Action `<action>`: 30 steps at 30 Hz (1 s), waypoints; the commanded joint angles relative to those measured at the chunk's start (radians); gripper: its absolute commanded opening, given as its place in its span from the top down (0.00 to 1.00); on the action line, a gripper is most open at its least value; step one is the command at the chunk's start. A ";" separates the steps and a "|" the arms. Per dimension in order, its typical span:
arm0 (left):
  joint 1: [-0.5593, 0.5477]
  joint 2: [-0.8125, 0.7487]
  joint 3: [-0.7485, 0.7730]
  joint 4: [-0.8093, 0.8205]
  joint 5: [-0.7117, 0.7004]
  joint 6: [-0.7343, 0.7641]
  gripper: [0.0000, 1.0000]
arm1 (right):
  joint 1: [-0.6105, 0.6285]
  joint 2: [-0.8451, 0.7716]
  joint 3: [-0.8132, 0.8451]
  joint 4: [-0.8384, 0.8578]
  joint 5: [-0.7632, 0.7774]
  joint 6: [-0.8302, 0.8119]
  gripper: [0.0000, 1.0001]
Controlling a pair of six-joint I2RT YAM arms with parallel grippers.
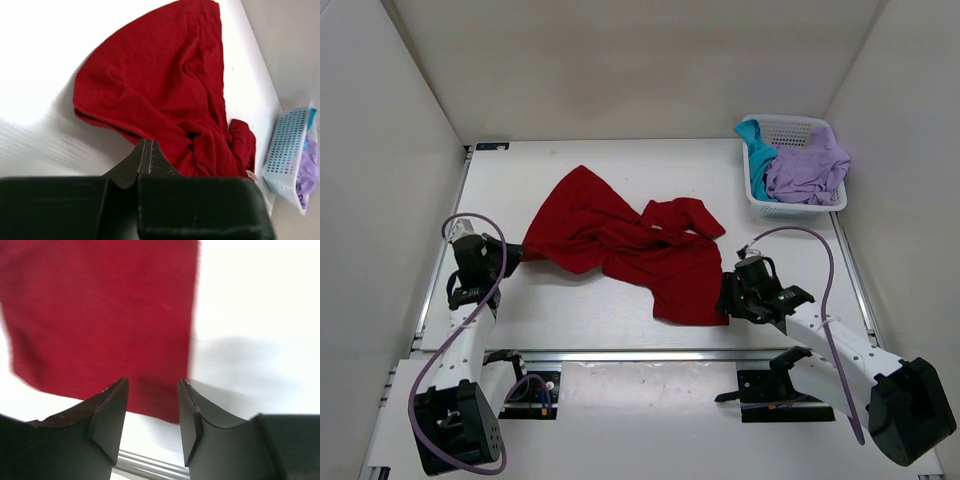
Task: Fold and stack the t-shirts
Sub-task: Flatten out the tshirt
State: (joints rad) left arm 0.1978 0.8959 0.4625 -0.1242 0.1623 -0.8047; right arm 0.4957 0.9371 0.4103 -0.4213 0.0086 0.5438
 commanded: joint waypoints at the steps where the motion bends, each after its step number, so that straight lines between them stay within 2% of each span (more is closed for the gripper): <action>1: 0.000 -0.009 -0.048 0.080 0.040 -0.017 1.00 | -0.002 -0.014 0.067 -0.132 0.125 0.044 0.58; 3: -0.011 -0.008 -0.070 0.103 0.065 -0.019 1.00 | 0.017 -0.003 0.076 -0.154 0.152 0.065 0.57; 6: -0.011 -0.006 -0.105 0.142 0.117 -0.025 1.00 | 0.020 0.057 0.078 -0.169 0.099 0.082 0.59; 9: -0.017 -0.012 -0.099 0.150 0.109 -0.008 1.00 | 0.024 0.075 0.076 -0.189 0.099 0.102 0.60; 13: -0.041 -0.005 -0.085 0.150 0.111 0.007 1.00 | -0.014 0.039 0.042 -0.159 0.042 0.111 0.64; 18: -0.069 0.015 -0.094 0.184 0.111 0.002 1.00 | -0.045 0.069 0.001 -0.096 -0.071 0.110 0.69; 22: -0.063 0.021 -0.102 0.184 0.103 0.010 1.00 | -0.062 0.083 -0.010 -0.065 -0.090 0.094 0.79; 24: -0.087 0.037 -0.075 0.179 0.102 0.018 1.00 | -0.118 0.069 -0.025 -0.015 -0.159 0.085 0.98; 28: -0.138 0.106 0.039 0.160 0.146 0.048 1.00 | -0.154 -0.015 0.045 0.004 -0.208 0.076 1.00; 30: -0.184 0.176 0.187 0.138 0.199 0.056 1.00 | -0.141 -0.050 0.221 -0.057 -0.164 0.032 1.00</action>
State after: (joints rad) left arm 0.0662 1.0176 0.4644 0.0021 0.2764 -0.7853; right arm 0.3515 0.9417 0.4553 -0.5167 -0.1501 0.6174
